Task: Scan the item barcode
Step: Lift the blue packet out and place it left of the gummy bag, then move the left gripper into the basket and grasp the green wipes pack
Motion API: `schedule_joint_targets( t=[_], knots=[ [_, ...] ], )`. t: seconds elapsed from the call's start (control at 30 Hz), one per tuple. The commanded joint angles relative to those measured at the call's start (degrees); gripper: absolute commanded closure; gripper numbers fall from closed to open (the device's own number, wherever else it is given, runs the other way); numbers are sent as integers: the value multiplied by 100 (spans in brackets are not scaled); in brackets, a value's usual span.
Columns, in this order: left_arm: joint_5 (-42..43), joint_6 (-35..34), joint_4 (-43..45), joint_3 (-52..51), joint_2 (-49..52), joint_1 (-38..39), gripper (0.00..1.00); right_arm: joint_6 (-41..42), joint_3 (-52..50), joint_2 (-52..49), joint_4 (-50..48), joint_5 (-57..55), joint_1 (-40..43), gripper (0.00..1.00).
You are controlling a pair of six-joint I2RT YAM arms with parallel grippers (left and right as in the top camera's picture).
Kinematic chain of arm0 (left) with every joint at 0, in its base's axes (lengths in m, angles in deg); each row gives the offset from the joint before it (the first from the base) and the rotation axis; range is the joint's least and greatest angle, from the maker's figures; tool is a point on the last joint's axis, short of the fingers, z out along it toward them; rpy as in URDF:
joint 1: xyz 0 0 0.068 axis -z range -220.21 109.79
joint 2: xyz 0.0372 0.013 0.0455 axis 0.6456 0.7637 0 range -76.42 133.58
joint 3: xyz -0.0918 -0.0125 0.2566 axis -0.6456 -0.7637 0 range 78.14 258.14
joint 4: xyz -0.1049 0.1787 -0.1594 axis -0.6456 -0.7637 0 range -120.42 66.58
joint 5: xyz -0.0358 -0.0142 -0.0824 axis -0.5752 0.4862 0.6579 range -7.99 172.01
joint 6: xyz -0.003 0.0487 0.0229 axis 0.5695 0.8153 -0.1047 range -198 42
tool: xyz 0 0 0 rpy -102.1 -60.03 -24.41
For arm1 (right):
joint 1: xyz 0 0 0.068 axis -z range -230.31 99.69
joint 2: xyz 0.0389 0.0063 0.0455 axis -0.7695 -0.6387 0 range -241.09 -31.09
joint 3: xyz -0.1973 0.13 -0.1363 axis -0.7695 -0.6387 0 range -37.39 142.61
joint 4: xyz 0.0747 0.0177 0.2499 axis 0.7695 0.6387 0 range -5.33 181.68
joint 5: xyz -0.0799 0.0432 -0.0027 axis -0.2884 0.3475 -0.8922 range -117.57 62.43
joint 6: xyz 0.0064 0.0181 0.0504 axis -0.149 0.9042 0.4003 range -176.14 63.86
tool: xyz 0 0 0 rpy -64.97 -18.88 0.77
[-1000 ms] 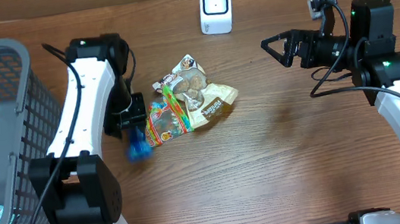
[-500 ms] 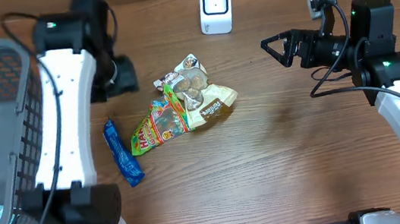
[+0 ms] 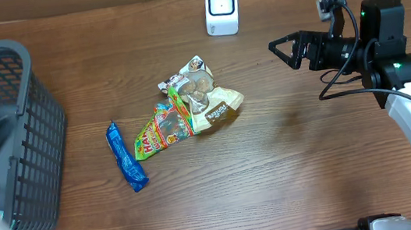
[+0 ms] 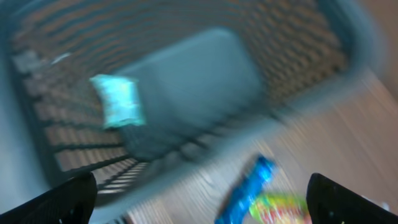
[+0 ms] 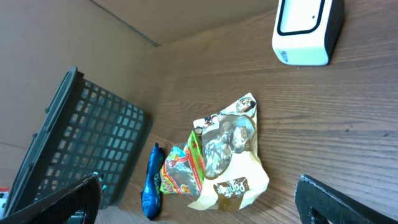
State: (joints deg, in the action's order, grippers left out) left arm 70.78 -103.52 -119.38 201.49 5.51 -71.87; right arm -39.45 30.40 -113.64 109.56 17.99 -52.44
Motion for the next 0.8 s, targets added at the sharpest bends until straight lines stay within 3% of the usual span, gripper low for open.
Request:
schedule_joint_targets(
  t=[0.0, 0.2, 0.5, 0.77],
  knots=[
    [444, -286, 455, -586, 175, -931, 0, -37, 129, 70, -52, 0, -7, 0],
    [763, -280, 1355, -1145, 901, -1305, 0, -39, 129, 70, -28, -2, -7, 0],
    [52, -654, 1049, -1150, 2229, -1425, 0, -42, 129, 70, -26, 15, -7, 0],
    [-275, -835, 1394, -1827, 2317, -2022, 0, -197, 129, 70, 63, -68, -7, 0]
  ],
)
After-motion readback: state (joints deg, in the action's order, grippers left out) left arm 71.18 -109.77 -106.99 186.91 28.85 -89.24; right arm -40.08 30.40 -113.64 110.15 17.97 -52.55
